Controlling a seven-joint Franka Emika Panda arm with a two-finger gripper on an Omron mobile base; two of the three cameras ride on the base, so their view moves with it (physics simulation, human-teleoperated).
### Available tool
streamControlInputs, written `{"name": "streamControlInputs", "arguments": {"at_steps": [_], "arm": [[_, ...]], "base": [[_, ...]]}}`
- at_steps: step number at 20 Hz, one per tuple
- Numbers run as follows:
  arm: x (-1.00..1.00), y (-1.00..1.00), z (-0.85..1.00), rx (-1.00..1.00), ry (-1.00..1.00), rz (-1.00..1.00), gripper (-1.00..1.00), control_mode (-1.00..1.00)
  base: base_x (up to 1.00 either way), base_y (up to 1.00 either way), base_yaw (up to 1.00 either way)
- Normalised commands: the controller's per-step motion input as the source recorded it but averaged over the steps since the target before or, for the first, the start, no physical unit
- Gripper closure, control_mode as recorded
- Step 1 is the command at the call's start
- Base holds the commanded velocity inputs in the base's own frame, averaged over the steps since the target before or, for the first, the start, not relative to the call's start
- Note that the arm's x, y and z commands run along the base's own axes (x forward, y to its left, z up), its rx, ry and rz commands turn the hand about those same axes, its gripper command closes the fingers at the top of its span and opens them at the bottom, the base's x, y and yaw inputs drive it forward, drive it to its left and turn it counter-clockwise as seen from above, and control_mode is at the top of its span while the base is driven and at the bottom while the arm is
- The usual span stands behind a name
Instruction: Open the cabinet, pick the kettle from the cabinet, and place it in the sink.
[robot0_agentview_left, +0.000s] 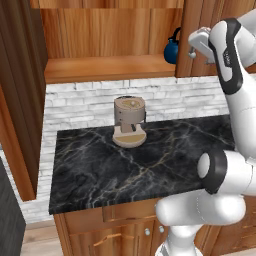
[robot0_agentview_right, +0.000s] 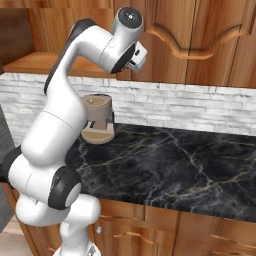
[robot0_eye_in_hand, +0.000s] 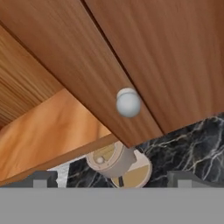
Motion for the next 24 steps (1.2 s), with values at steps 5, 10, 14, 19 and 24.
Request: {"name": "streamControlInputs", "arguments": {"at_steps": [5,10,14,19,24], "arm": [[0.20,-0.05,-0.10,0.01,-0.01,0.05,-1.00,-1.00],[0.21,-0.13,-0.05,0.04,-0.06,0.11,-1.00,-1.00],[0.19,-0.06,-0.06,0.04,-0.11,0.10,-1.00,-1.00],[0.22,0.00,-0.01,0.02,-0.14,0.07,-1.00,-1.00],[0.22,0.00,-0.01,0.00,-0.11,0.05,-1.00,-1.00]], "base": [[0.00,0.00,0.00],[0.00,0.00,0.00],[0.00,0.00,0.00],[0.00,0.00,0.00],[0.00,0.00,0.00]]}}
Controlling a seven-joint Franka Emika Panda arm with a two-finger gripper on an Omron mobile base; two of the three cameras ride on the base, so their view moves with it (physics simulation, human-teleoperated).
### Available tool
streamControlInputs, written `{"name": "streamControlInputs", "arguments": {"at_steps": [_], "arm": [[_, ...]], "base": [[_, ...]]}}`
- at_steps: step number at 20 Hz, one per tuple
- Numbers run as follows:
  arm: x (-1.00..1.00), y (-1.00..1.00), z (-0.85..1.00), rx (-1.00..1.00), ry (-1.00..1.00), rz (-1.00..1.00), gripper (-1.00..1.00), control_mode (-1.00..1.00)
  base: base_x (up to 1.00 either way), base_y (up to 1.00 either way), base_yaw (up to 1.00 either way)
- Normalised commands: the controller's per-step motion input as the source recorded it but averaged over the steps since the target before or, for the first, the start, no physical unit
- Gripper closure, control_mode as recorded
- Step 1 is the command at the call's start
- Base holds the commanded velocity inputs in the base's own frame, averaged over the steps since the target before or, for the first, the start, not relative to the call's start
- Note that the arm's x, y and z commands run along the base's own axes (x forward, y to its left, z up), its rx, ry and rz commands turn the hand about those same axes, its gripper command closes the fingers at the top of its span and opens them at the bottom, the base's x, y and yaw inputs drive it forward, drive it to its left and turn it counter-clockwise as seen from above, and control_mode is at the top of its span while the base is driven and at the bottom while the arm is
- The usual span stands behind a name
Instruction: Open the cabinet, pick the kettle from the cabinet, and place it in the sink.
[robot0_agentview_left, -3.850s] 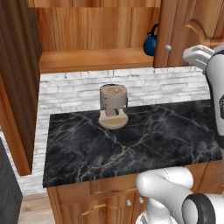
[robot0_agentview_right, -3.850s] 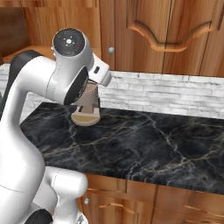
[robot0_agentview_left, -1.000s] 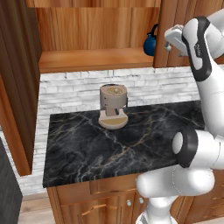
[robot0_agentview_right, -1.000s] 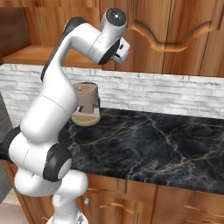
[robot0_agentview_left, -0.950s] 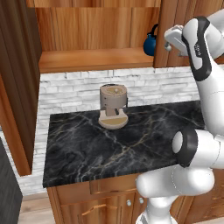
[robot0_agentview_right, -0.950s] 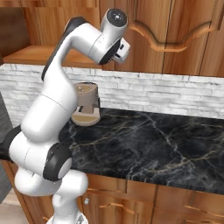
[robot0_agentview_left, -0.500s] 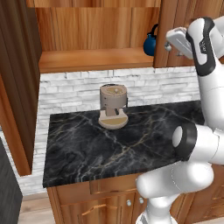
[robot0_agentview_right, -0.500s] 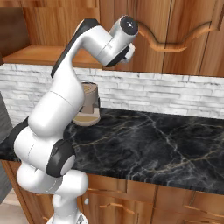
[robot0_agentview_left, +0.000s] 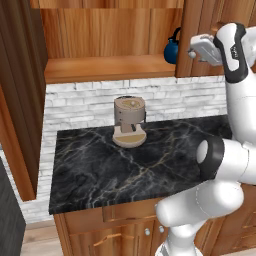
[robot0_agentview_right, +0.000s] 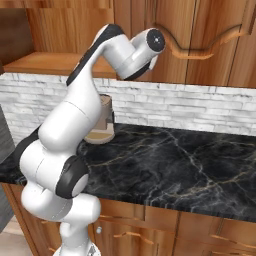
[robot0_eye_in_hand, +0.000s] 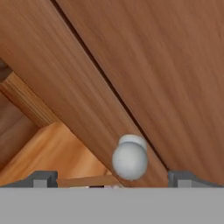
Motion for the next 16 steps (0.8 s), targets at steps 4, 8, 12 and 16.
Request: {"name": "streamControlInputs", "arguments": {"at_steps": [4,8,12,16], "arm": [[0.20,0.00,-0.03,0.00,-0.05,0.03,-1.00,-1.00],[0.20,-0.01,-0.05,0.00,-0.01,0.02,-1.00,-1.00],[0.22,-0.04,-0.04,0.00,0.00,0.02,-1.00,-1.00],[0.22,-0.05,0.00,0.00,-0.01,0.03,-1.00,-1.00]], "base": [[0.00,0.00,0.00],[0.00,0.00,0.00],[0.00,0.00,0.00],[0.00,0.00,0.00]]}}
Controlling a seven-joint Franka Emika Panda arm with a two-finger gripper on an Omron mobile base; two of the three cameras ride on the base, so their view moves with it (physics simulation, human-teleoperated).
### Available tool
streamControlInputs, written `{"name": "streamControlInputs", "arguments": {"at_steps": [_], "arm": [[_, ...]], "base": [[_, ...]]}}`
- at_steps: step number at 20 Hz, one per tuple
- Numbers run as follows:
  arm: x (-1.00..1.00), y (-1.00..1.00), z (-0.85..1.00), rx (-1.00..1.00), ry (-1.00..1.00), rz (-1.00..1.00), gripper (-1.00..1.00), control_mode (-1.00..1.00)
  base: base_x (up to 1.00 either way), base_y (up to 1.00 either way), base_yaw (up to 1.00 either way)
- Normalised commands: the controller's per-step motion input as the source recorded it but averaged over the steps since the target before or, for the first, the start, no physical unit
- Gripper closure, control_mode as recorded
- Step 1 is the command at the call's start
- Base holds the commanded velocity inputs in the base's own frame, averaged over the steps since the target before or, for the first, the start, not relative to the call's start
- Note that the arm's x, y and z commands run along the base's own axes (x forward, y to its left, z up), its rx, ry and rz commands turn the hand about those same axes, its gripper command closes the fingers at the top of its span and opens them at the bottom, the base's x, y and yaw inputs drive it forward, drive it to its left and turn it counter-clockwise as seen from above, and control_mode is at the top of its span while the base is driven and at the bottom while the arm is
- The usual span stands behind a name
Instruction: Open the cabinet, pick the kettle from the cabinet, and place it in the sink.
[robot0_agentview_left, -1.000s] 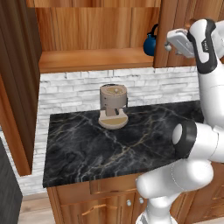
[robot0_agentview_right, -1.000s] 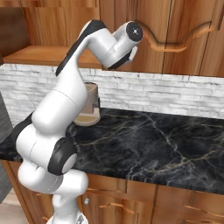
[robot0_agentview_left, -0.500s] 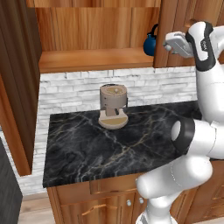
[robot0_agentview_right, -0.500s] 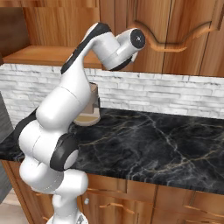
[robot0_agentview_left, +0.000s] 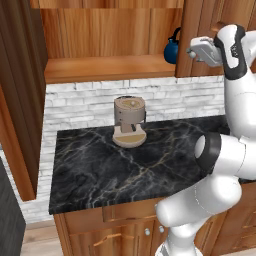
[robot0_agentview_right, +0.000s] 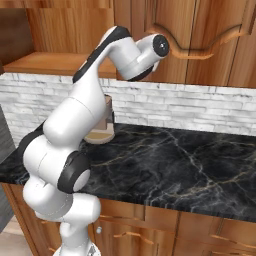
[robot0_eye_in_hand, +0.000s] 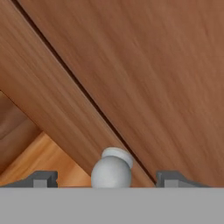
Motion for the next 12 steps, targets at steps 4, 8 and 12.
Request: {"name": "streamControlInputs", "arguments": {"at_steps": [4,8,12], "arm": [[0.19,0.00,0.00,0.00,-0.05,0.02,-1.00,-1.00],[0.17,0.01,0.00,0.00,-0.05,0.01,-1.00,-1.00],[0.21,0.05,0.02,0.00,-0.02,0.00,-1.00,-1.00]], "base": [[0.00,0.00,0.00],[0.00,0.00,0.00],[0.00,0.00,0.00]]}}
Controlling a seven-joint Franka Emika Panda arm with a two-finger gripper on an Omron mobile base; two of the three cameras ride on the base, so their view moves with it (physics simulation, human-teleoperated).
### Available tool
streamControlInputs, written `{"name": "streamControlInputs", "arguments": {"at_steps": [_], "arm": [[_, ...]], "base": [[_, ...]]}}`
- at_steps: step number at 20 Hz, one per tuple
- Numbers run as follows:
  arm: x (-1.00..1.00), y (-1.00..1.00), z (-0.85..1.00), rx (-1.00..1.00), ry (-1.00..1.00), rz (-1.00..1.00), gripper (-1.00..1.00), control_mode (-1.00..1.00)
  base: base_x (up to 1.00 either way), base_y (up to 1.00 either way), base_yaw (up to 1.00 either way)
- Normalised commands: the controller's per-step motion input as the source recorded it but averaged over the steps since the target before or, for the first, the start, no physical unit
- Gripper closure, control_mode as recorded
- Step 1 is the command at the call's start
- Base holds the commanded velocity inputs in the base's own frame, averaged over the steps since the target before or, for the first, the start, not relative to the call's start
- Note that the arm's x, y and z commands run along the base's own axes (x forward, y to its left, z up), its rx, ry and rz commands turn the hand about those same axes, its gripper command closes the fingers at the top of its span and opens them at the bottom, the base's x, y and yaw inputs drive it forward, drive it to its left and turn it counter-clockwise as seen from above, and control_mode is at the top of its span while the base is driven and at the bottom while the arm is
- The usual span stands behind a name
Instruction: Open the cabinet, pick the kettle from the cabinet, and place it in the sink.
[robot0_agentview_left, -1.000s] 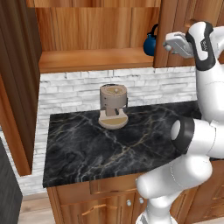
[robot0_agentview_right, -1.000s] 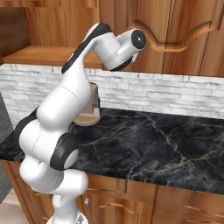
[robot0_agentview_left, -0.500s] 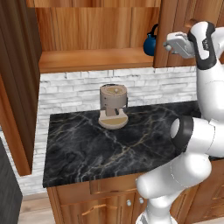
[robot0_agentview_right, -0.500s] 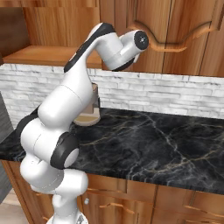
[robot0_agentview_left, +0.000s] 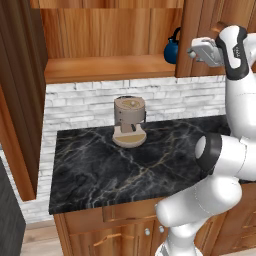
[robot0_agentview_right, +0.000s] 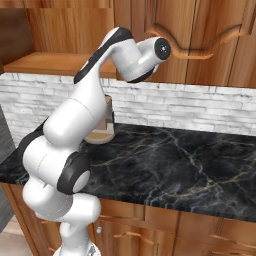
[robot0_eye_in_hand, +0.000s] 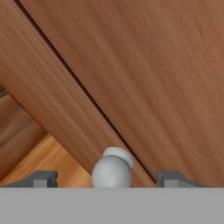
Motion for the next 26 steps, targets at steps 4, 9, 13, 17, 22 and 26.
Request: {"name": "streamControlInputs", "arguments": {"at_steps": [4,9,13,17,22,26], "arm": [[0.27,0.07,0.04,0.00,-0.01,0.00,-1.00,-1.00],[0.24,0.11,0.07,0.00,-0.02,0.00,-1.00,-1.00],[0.23,0.14,0.12,0.00,-0.02,0.00,-1.00,-1.00],[0.30,0.12,0.08,0.00,-0.02,0.00,-1.00,-1.00],[0.38,0.05,0.00,0.00,-0.01,0.00,-1.00,-1.00],[0.41,0.08,-0.04,0.00,0.00,0.00,-1.00,-1.00]], "base": [[0.00,0.00,0.00],[0.00,0.00,0.00],[0.00,0.00,0.00],[0.00,0.00,0.00],[0.00,0.00,0.00],[0.00,0.00,0.00]]}}
